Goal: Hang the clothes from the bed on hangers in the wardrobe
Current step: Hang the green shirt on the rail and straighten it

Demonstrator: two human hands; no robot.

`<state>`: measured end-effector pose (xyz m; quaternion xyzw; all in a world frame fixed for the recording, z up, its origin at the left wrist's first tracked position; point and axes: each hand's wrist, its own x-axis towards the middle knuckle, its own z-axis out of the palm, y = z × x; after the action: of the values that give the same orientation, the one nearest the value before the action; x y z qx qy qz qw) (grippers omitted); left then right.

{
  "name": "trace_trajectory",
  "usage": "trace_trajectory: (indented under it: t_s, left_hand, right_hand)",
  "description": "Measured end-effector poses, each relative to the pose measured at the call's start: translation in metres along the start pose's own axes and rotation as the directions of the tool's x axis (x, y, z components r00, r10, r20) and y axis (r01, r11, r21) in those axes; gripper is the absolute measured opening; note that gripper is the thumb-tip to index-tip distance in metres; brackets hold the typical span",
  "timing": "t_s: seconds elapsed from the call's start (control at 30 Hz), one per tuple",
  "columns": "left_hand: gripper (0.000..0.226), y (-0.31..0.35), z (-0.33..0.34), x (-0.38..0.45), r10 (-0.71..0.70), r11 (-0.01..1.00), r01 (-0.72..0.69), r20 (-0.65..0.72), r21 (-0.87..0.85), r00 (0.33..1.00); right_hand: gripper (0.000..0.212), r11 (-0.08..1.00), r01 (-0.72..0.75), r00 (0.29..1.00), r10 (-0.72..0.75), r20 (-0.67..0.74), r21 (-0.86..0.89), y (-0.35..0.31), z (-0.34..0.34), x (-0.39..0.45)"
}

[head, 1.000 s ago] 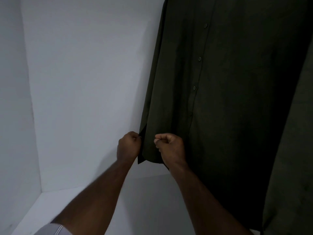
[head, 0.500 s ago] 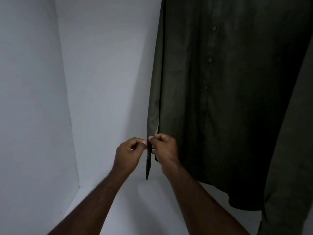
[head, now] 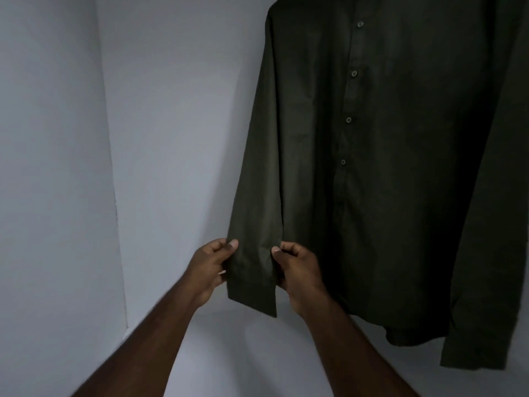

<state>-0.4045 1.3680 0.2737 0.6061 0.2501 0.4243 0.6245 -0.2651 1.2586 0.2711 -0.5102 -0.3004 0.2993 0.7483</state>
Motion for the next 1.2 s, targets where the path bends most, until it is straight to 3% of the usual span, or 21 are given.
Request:
trace_trajectory:
  t_s: [0.07,0.17,0.23,0.33,0.4,0.5,0.63,0.77,0.9,1.03,1.2]
  left_hand:
    - [0.020,0.007,-0.006,-0.002,0.132,0.991,-0.127,-0.102,0.049,0.986]
    - [0.009,0.021,-0.019,-0.004,0.394,0.898,-0.301,-0.281,0.320,0.875]
    - [0.008,0.028,-0.025,-0.010,0.506,0.800,-0.319,-0.287,0.508,0.814]
    - [0.009,0.033,-0.019,-0.022,0.565,0.723,-0.344,-0.227,0.599,0.793]
    - [0.009,0.030,-0.012,-0.028,0.553,0.725,-0.353,-0.192,0.592,0.811]
    - [0.008,0.023,-0.005,-0.035,0.478,0.808,-0.354,-0.174,0.471,0.861]
    - [0.018,0.024,0.002,-0.050,0.358,0.916,-0.309,-0.175,0.255,0.917]
    - [0.026,0.026,0.005,-0.059,0.304,0.940,-0.268,-0.160,0.212,0.939]
    - [0.020,0.026,0.005,-0.060,0.268,0.959,-0.246,-0.171,0.142,0.948]
    - [0.015,0.019,0.003,-0.062,0.282,0.956,-0.262,-0.162,0.136,0.946]
    - [0.016,0.013,0.000,-0.062,0.325,0.925,-0.266,-0.205,0.271,0.923]
  right_hand:
    - [0.009,0.996,0.044,0.997,-0.049,-0.067,-0.080,-0.002,0.000,0.001]
    - [0.016,0.934,0.172,0.966,-0.221,-0.131,-0.312,-0.006,0.000,0.001]
    - [0.013,0.890,0.241,0.950,-0.298,-0.094,-0.386,-0.009,0.007,-0.005]
    - [0.012,0.896,0.282,0.959,-0.272,0.078,-0.344,-0.012,0.026,-0.017]
    - [0.014,0.915,0.278,0.955,-0.229,0.189,-0.293,-0.011,0.036,-0.025]
    - [0.018,0.929,0.277,0.939,-0.207,0.274,-0.247,-0.005,0.042,-0.032]
    - [0.023,0.890,0.346,0.922,-0.263,0.286,-0.297,0.001,0.041,-0.036]
    - [0.028,0.877,0.351,0.923,-0.264,0.280,-0.329,0.002,0.040,-0.036]
    - [0.032,0.844,0.382,0.918,-0.297,0.264,-0.377,0.006,0.041,-0.036]
    - [0.025,0.809,0.418,0.902,-0.314,0.297,-0.413,0.010,0.039,-0.042]
    - [0.024,0.854,0.357,0.920,-0.250,0.303,-0.379,0.012,0.030,-0.048]
